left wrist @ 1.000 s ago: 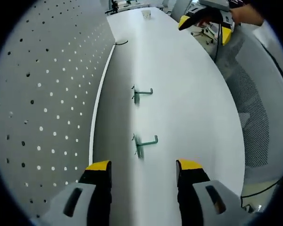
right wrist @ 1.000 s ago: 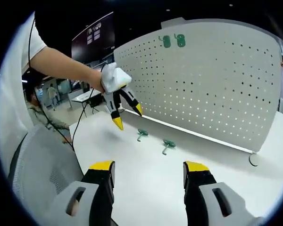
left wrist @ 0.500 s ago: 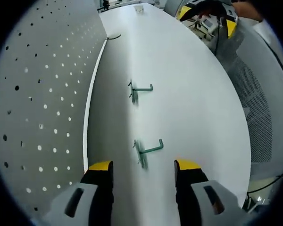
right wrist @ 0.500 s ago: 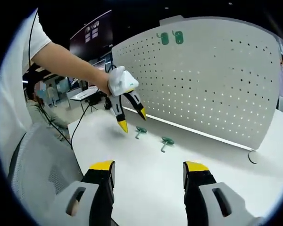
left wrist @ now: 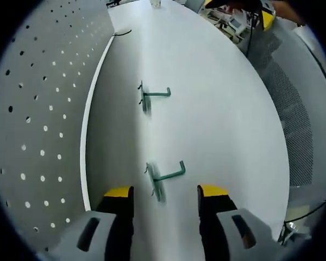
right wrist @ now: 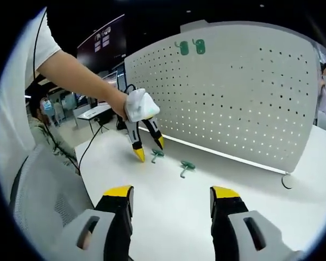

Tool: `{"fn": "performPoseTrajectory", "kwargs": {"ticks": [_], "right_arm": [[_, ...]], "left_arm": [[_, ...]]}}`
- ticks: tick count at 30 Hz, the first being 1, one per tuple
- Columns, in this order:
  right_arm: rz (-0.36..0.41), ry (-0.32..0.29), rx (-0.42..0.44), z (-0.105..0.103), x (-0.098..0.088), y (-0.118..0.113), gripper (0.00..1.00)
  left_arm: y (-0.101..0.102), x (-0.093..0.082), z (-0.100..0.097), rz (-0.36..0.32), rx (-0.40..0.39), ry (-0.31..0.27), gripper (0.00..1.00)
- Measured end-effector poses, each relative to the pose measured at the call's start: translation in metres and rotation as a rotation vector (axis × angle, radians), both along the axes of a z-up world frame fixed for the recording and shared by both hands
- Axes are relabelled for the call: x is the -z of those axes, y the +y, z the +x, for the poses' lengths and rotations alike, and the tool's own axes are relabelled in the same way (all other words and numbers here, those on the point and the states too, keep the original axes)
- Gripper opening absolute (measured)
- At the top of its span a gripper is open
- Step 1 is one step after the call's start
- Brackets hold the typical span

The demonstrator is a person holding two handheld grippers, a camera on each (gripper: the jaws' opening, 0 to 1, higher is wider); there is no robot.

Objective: Insert the hook assembly into the mounting plate slot until the hook locks in place.

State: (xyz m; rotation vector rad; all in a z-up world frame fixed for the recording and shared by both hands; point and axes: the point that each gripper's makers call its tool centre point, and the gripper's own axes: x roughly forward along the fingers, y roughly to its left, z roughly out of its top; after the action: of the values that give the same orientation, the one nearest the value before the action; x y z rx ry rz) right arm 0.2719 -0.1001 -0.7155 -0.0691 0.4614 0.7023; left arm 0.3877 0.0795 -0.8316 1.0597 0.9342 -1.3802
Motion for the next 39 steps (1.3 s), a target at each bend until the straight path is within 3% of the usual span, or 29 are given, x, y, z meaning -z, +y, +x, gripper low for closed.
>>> {"fn": "performPoseTrajectory", "kwargs": {"ticks": [7, 14, 23, 27, 28, 32, 39], "right_arm": [[0.001, 0.002, 0.003, 0.001, 0.001, -0.001, 0.54], [0.011, 0.003, 0.014, 0.003, 0.0, -0.002, 0.54], [0.017, 0.003, 0.023, 0.004, 0.0, -0.005, 0.53], [0.017, 0.002, 0.025, 0.004, -0.001, -0.005, 0.53], [0.015, 0.001, 0.026, 0.004, -0.001, -0.006, 0.53], [0.011, -0.006, 0.029, 0.004, -0.001, -0.006, 0.54], [0.012, 0.001, 0.022, 0.003, 0.0, -0.005, 0.54]], "left_arm": [[0.0, 0.001, -0.001, -0.01, -0.025, 0.034, 0.44], [-0.001, 0.0, 0.006, -0.02, -0.049, 0.026, 0.36], [0.0, 0.001, 0.012, -0.013, -0.12, 0.002, 0.07], [0.001, 0.003, 0.013, 0.016, -0.139, -0.015, 0.03], [0.0, 0.002, 0.013, 0.01, -0.122, -0.029, 0.03], [0.001, 0.001, 0.014, -0.01, -0.176, -0.013, 0.02], [0.001, 0.001, 0.012, -0.005, -0.138, -0.029, 0.02]]}}
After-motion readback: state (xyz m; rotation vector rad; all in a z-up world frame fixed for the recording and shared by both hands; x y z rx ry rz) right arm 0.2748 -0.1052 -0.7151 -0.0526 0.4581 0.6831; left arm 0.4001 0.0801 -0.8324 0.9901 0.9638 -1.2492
